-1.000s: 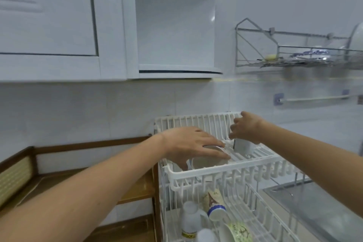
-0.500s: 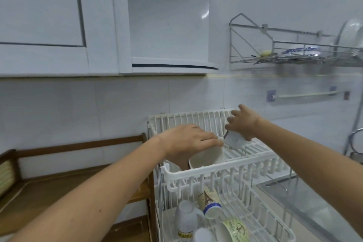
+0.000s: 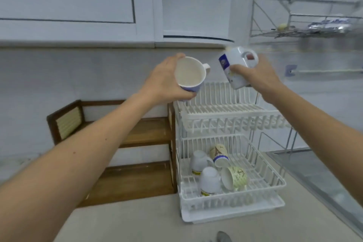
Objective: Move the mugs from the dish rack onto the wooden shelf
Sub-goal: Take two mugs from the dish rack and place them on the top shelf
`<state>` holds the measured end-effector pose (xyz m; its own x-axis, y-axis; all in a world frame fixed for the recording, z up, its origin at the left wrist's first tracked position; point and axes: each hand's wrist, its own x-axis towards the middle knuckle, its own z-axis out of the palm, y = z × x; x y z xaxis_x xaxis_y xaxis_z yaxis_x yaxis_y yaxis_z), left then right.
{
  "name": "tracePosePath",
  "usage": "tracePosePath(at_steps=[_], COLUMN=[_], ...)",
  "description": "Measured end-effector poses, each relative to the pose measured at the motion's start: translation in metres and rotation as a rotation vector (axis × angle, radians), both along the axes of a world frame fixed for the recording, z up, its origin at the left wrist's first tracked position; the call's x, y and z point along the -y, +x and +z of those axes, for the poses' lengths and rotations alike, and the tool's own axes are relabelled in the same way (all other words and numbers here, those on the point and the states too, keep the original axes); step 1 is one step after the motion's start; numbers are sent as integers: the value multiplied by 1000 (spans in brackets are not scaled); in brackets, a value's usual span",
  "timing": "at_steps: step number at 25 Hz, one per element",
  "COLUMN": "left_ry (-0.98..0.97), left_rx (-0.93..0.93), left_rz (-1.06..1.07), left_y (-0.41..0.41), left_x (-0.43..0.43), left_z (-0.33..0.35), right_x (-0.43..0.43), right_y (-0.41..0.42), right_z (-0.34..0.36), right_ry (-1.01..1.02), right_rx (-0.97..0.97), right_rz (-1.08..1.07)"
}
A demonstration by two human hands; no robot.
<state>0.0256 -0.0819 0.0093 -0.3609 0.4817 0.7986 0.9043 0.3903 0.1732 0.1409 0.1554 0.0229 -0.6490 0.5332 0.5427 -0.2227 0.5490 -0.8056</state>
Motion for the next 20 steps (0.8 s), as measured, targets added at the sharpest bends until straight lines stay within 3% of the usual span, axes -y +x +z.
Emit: tracePosePath(at_steps=[4, 10, 15, 20], left_ry=[-14, -33, 51, 61], left_rx=[34, 201, 406, 435], left_rz=[158, 439, 664, 699], left_y=[20, 4, -57, -121], left_x=[82, 191, 234, 239], left_z=[-13, -37, -62, -88], right_x=[69, 169, 238, 271], right_y=[4, -38, -118, -202], right_z=[-7, -42, -77, -125], right_ry=[-169, -256, -297, -364], right_rx=[-43, 70, 112, 237], right_rz=[321, 544, 475, 312])
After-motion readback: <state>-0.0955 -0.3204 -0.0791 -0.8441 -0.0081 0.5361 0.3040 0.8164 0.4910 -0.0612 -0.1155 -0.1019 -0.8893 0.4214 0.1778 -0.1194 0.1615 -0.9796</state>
